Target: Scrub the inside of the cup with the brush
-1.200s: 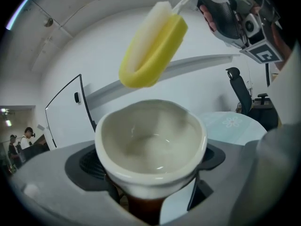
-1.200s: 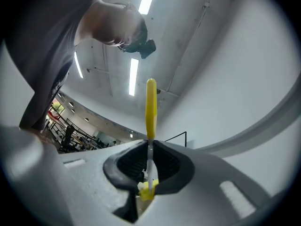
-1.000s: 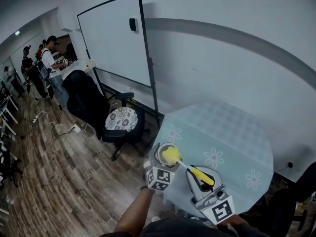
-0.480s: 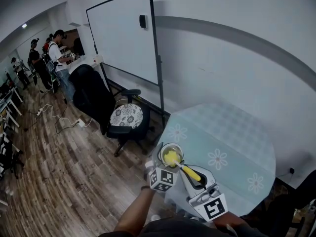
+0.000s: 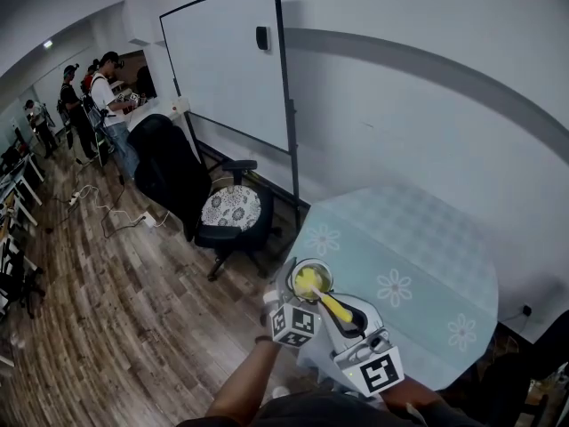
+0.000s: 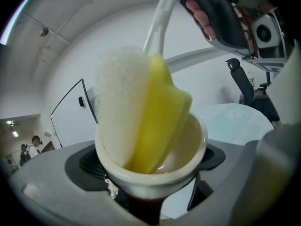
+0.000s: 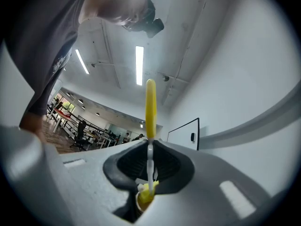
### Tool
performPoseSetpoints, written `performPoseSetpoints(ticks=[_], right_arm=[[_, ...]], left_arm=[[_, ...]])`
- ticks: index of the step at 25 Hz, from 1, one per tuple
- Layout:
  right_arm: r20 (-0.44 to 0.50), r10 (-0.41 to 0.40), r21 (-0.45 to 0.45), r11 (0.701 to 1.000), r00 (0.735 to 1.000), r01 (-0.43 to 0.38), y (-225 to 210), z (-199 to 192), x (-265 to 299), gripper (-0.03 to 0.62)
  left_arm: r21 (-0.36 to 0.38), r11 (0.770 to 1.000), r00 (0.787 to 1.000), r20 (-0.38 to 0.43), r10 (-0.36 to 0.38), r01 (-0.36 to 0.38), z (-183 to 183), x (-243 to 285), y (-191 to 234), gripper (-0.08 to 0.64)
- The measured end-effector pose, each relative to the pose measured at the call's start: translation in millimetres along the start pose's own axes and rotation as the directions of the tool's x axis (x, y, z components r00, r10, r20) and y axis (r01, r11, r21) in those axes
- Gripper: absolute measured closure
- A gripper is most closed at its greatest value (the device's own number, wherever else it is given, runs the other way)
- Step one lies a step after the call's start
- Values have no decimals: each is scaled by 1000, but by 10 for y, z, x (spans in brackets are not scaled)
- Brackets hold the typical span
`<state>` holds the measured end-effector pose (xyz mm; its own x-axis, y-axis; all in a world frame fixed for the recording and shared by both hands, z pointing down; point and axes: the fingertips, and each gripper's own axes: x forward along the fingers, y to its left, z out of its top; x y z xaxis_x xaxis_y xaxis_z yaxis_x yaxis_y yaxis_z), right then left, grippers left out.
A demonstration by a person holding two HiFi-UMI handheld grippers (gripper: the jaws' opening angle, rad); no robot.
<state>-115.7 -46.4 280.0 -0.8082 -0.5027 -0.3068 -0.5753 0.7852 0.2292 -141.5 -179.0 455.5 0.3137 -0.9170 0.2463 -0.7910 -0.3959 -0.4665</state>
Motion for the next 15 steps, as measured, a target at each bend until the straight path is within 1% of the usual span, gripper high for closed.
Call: performPoseSetpoints(ticks=[6, 12, 15], right_arm=[[-3, -11, -26, 1000, 1000, 11, -71, -21, 13, 554], [-27, -56, -64, 996, 998, 54, -122, -81, 1, 554], [-46, -71, -68, 995, 996, 68, -151, -117, -8, 554]], left_arm=[[6, 1000, 1000, -8, -8, 8, -23, 36, -23, 3], [10, 1000, 1000, -11, -16, 16, -44, 37, -22, 3], [11, 1000, 1000, -7, -15, 15, -42, 44, 3, 3]])
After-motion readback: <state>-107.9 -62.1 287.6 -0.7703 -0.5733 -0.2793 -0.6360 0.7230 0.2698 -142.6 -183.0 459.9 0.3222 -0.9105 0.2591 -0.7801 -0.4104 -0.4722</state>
